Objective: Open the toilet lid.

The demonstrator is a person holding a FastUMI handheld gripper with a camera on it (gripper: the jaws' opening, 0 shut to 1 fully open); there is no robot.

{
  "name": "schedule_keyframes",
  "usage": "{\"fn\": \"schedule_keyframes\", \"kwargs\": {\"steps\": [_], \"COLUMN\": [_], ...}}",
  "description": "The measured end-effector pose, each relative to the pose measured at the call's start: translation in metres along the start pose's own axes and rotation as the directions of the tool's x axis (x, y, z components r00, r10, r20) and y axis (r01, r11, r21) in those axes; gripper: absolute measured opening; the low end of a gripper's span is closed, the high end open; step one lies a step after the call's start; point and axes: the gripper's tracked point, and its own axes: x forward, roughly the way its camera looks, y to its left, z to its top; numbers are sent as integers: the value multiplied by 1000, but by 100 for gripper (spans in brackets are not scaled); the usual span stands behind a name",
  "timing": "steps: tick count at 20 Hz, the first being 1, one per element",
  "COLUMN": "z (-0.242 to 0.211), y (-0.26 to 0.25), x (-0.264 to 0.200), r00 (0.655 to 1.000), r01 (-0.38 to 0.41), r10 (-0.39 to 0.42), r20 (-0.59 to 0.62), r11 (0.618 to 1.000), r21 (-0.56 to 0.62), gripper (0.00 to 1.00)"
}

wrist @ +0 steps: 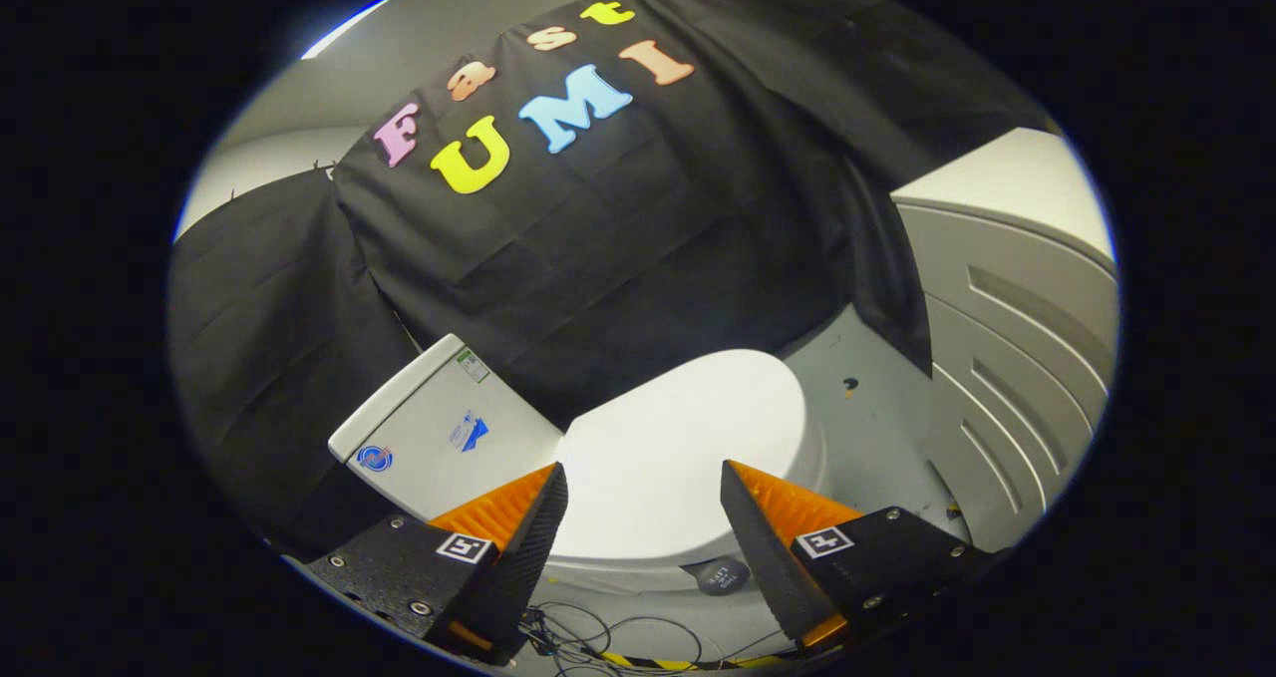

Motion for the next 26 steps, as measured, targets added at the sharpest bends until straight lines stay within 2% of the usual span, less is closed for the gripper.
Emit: {"fn": "schedule_keyframes", "kwargs": {"steps": [3, 13, 21, 26], "z": [-19, -71, -126, -138], "y": [-13, -55, -69, -67], "x": [7, 32, 46, 51], "r00": [997, 978, 938, 925], "r01": [-1, 66, 97, 105], "r10": [9, -19, 23, 56], "r20": [-72, -208, -345, -377], "r11": [994, 973, 940, 913], "r21": [106, 221, 326, 393], "gripper": [95, 95, 94, 83]}}
